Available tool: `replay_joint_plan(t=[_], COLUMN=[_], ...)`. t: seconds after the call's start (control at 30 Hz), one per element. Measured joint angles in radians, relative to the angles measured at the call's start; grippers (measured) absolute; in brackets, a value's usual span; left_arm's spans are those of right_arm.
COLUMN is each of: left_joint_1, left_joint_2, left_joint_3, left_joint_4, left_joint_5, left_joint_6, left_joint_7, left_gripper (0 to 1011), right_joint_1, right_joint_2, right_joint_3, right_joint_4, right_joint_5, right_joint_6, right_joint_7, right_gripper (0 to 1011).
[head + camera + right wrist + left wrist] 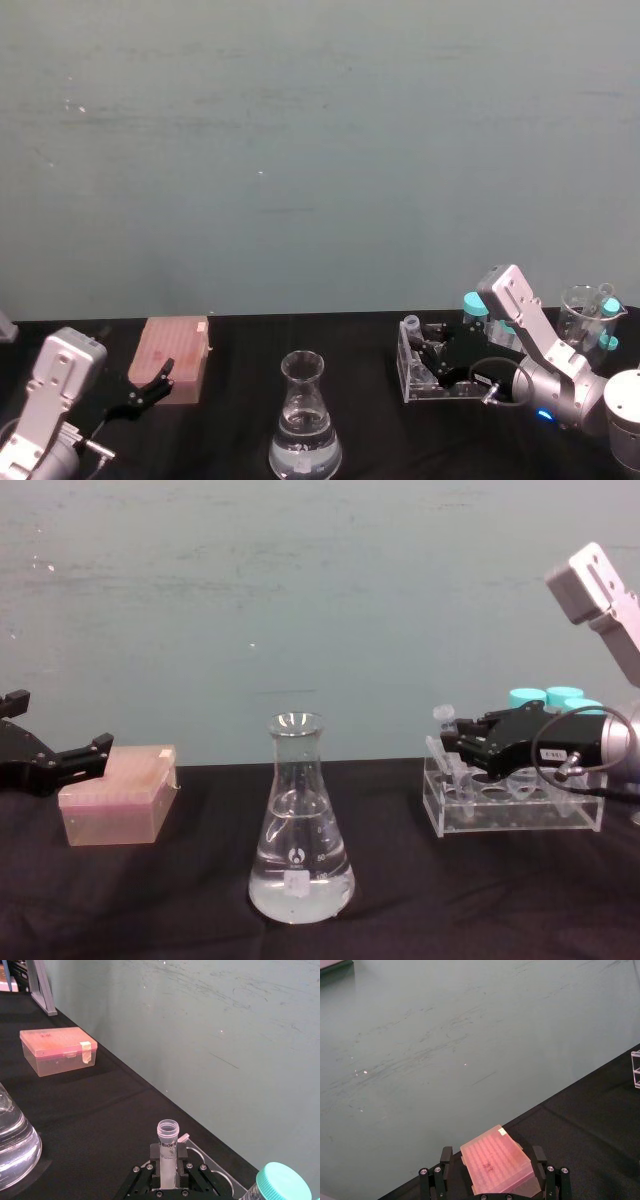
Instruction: Pour the liquid from the test tube into the beaker using one hand.
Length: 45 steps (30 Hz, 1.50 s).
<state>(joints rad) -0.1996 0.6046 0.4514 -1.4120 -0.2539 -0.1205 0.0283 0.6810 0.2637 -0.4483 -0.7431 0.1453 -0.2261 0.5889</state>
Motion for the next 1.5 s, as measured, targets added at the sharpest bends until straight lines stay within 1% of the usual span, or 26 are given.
replay_joint_plan(t=[0.63,0.9,1.23,1.5], left_joint_1=[0.000,0.000,0.000,0.000], left_joint_2=[0.000,0.000,0.000,0.000], left_joint_3=[0.000,0.000,0.000,0.000], left_joint_4=[0.000,0.000,0.000,0.000], left_joint_5=[0.000,0.000,0.000,0.000], left_joint_6=[0.000,0.000,0.000,0.000], left_joint_7=[0.000,0.000,0.000,0.000], left_gripper=[1000,1000,1000,1000], right_joint_1=[-0.001,-0.018,-0.035,-0.051], right_joint_2=[0.000,0.008,0.020,0.037], right_joint_3=[0.001,0.017,0.038,0.056], right_joint_4=[-0.002,-0.044,-0.097,-0.168], right_joint_5=[0.000,0.002,0.020,0.040], right_joint_6=[0.000,0.000,0.008,0.012], right_joint_7=[-0.001,-0.010,-0.013,-0.017], right_gripper=[190,190,190,190])
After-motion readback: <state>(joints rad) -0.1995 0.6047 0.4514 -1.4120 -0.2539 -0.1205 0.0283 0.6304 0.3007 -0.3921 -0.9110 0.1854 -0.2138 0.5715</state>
